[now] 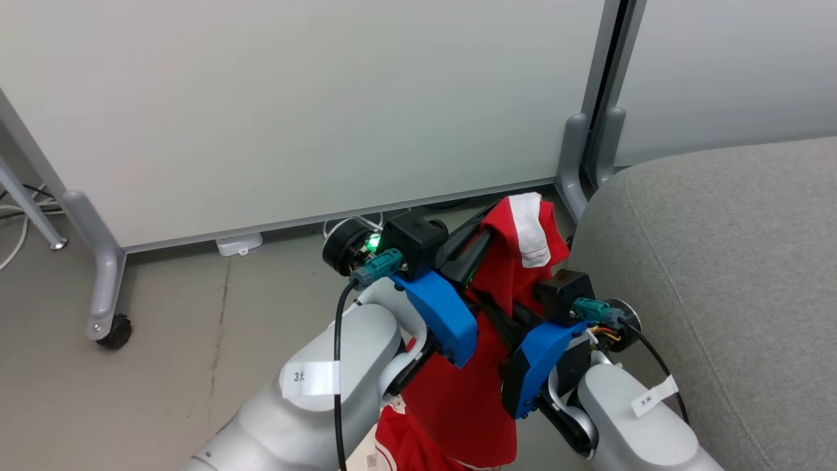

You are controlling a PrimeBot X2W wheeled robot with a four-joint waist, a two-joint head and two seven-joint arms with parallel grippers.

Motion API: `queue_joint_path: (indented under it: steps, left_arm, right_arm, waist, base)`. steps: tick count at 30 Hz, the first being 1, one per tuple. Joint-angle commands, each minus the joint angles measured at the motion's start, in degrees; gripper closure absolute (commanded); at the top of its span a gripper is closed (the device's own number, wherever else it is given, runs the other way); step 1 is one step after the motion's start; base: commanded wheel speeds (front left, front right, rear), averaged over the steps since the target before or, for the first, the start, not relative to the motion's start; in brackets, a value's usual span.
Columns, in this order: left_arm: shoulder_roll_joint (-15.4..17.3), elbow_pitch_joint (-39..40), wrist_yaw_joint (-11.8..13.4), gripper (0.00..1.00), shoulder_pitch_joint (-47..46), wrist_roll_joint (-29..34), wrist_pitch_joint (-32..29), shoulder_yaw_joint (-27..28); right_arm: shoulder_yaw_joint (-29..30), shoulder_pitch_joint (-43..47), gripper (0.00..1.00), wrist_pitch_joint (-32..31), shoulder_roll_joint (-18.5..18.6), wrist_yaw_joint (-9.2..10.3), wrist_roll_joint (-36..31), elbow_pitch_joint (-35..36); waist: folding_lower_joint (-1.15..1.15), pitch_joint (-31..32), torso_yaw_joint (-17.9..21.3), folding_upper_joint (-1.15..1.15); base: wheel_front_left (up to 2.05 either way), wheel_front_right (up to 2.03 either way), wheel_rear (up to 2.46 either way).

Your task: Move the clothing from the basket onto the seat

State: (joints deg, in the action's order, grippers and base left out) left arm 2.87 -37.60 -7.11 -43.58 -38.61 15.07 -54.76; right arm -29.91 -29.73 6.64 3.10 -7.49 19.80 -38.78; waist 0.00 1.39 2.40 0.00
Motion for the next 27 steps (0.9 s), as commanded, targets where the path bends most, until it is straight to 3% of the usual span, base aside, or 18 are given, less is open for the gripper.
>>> queue_joint_path:
  steps: [1,4,6,7,8,16,27]
  left_arm:
    - [0.0,-0.3,-0.3,0.94,-0.2,0.0,0.2,0.3]
    - [0.0,-0.4,-0.3,0.79,0.1,0.3,0.2,0.6]
    - [0.0,-0.6,-0.4,0.62,0.3,0.3,0.2,0.8]
    - [0.0,-0.8,-0.3,0.47,0.5,0.3,0.2,0.8]
    - [0.0,-0.8,-0.2,0.00,0.5,0.4,0.2,1.0]
    - [0.0,-2.4,0.7,0.00,2.7,1.6,0.2,2.8]
    - [4.0,3.4,1.6,0.00,14.9,7.5,0.2,13.0]
  right_arm:
    - [-0.1,-0.1,1.00,0.2,-0.1,-0.01,-0.1,0.2]
    - [-0.1,0.0,1.00,0.2,-0.1,-0.01,-0.1,0.3]
    - [-0.1,0.1,1.00,0.1,-0.1,-0.01,-0.1,0.4]
    - [-0.1,0.1,1.00,0.1,-0.1,-0.01,-0.1,0.4]
    - [0.0,0.1,1.00,0.1,-0.1,-0.01,-0.1,0.5]
    - [0.2,0.4,1.00,-0.2,-0.1,-0.01,-0.3,1.0]
    - [1.6,1.3,1.00,-0.1,0.5,-0.01,-0.8,2.7]
  waist:
    - [0.00,0.0,0.1,0.00]
    - [0.00,0.1,0.2,0.00]
    - [0.00,0.1,0.3,0.00]
    - [0.00,0.1,0.3,0.00]
    - [0.00,0.0,0.3,0.00]
    - [0.00,-0.3,0.2,0.00]
    - [0.00,-0.9,-0.1,0.00]
  base:
    - [0.00,0.00,0.00]
    - [0.00,0.00,0.00]
    - [0.00,0.00,0.00]
    - [0.00,0.00,0.00]
    - [0.00,0.00,0.00]
    - [0.00,0.00,0.00]
    - [0.00,0.00,0.00]
